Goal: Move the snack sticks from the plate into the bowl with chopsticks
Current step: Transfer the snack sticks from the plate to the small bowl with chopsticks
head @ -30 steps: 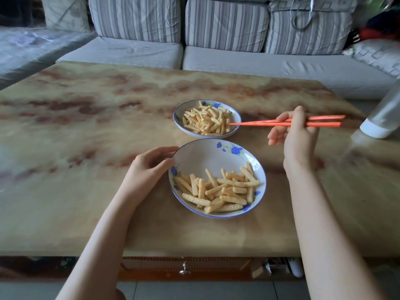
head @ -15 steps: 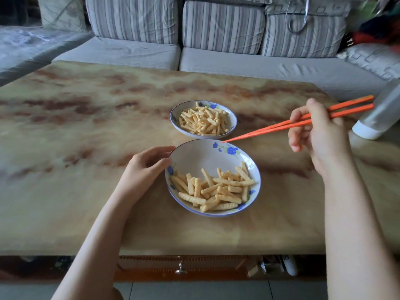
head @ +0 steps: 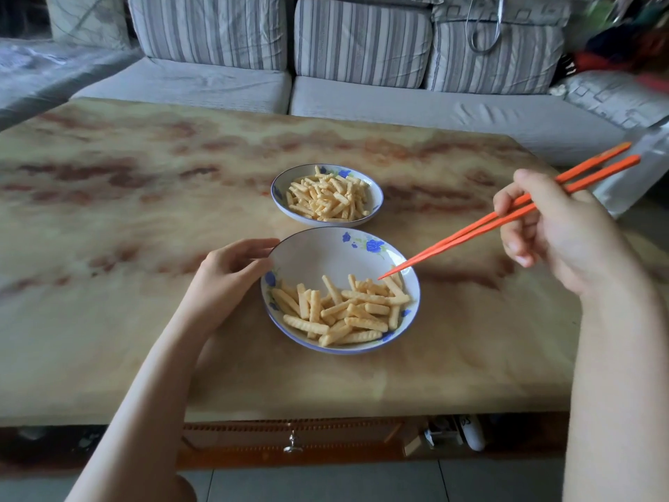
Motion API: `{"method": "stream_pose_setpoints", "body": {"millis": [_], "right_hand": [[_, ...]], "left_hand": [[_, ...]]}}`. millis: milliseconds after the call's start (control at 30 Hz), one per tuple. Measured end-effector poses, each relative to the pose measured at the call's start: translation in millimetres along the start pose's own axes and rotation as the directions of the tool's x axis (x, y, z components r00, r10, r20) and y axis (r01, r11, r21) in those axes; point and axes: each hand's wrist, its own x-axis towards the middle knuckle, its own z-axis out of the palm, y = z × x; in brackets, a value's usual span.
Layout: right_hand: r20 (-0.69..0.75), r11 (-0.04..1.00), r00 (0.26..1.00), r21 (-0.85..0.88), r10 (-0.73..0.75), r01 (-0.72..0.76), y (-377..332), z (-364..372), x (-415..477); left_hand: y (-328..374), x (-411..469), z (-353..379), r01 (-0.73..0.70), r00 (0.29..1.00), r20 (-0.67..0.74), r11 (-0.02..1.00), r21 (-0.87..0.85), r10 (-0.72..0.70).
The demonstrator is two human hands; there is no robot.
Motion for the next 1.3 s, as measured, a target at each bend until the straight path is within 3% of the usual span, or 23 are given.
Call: {"method": "stream_pose_setpoints", "body": {"millis": [700, 967, 1300], "right_hand": [[0.028, 0.999, 0.999, -0.029, 0.019, -0.018, 3, -2, 1], [-0.112, 0.973, 0.993, 0.224, -0.022, 0.047, 9, 8, 10], [-0.375, 0.924, 0.927, 0.360, 0.018, 0.128, 18, 45, 19]], "left_hand": [[4, 0, 4, -0.006, 1.000, -0.022, 1.000, -0.008, 0.006], [2, 1, 3, -0.001, 1.000, -0.016, 1.000, -0.020, 0.001], [3, 1, 3, 0.009, 1.000, -0.007, 1.000, -0.021, -0.009]]}}
